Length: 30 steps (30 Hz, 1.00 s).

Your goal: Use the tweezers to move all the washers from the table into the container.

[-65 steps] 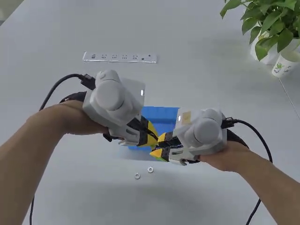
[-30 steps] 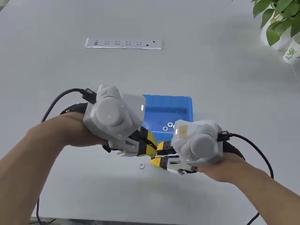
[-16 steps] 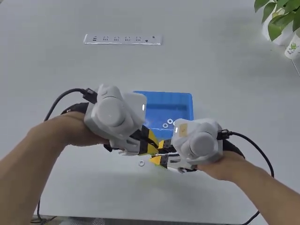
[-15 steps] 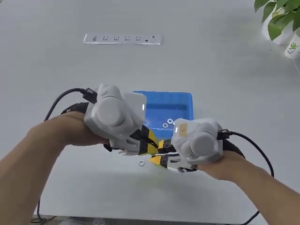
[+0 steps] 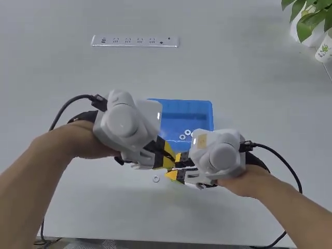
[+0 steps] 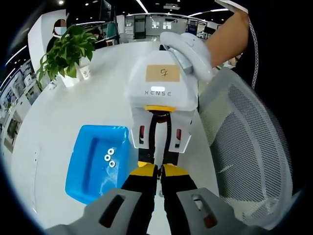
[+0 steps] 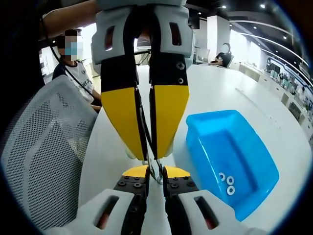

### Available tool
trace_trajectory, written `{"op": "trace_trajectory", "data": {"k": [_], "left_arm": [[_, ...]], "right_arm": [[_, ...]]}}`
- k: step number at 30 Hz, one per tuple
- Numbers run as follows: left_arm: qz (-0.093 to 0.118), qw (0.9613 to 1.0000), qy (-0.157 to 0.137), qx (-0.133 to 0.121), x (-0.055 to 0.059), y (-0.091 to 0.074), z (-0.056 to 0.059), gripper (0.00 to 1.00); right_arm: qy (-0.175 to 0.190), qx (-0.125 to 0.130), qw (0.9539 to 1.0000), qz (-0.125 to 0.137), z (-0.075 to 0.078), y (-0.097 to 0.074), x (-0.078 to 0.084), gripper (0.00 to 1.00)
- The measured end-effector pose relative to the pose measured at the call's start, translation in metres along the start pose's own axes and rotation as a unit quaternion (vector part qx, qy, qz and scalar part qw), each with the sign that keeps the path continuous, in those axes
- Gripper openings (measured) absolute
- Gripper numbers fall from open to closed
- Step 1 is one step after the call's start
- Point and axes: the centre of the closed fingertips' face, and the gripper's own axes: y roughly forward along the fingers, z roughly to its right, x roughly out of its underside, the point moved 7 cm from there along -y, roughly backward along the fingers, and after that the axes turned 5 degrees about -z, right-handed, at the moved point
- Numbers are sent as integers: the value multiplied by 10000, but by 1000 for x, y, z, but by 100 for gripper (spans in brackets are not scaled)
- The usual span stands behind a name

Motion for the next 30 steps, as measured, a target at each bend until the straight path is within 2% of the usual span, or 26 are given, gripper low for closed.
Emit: {"op": "trace_trajectory", "data": {"k": [12, 30], "left_arm": [[43, 10000, -40, 44, 1, -1, -3, 7], [25, 10000, -57, 38, -1, -1, -3, 7]], "right_arm": [[43, 23, 10000, 50, 0, 0, 0, 11], [-3, -33, 10000, -18, 1, 0, 1, 10]]}}
